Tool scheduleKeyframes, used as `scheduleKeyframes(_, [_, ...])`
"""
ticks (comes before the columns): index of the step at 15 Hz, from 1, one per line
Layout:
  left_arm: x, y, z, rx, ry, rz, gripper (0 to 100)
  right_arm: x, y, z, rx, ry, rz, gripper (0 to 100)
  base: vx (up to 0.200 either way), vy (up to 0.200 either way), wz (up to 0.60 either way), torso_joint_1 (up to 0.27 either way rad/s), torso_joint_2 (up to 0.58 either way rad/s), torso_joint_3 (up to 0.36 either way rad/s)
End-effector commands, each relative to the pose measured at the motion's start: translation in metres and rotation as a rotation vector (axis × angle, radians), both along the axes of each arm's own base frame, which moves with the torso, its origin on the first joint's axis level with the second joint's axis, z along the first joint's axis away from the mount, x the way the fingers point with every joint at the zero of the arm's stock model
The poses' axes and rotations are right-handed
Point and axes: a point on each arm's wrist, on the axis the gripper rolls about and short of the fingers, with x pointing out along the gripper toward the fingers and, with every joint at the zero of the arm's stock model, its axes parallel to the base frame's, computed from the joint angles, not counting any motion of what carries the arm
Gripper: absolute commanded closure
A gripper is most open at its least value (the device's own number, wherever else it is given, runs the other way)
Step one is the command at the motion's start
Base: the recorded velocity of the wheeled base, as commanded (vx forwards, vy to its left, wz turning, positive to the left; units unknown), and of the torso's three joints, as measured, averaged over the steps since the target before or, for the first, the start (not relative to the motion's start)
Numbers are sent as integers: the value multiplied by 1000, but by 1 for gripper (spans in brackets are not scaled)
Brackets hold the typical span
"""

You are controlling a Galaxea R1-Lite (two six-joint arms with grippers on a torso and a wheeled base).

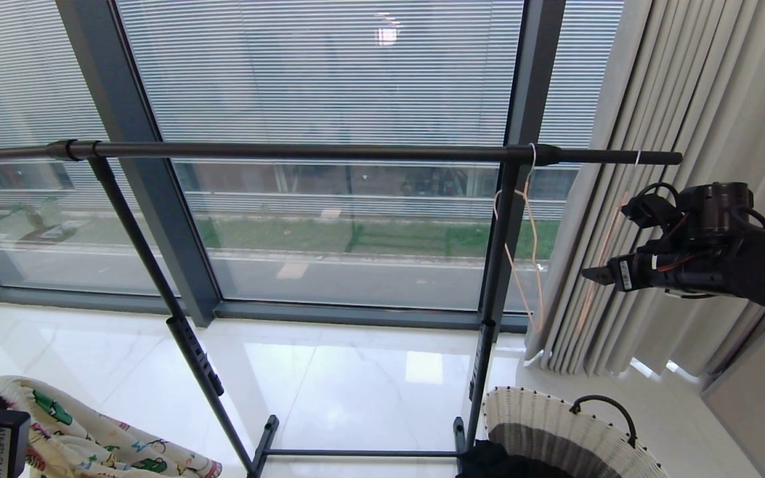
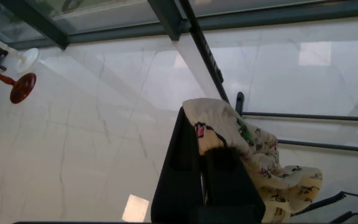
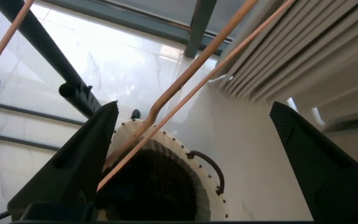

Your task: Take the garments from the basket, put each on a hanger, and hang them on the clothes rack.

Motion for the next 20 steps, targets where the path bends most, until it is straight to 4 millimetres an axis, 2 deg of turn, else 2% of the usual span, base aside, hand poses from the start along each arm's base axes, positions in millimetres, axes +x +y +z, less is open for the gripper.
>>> scheduleKeyframes(1, [0, 0, 0, 0, -1, 1, 100, -1, 0, 2, 3, -4, -4, 0, 0, 0, 0, 0, 0, 0])
scheduleKeyframes(10, [1, 0, 0, -6, -26, 1, 100, -7, -2, 9, 8, -22, -5, 0, 0, 0, 0, 0, 0, 0])
scheduleKeyframes(20, [1, 0, -2, -4, -26, 2, 100, 1, 1, -2, 114, 13, -54, 0, 0, 0, 0, 0, 0, 0])
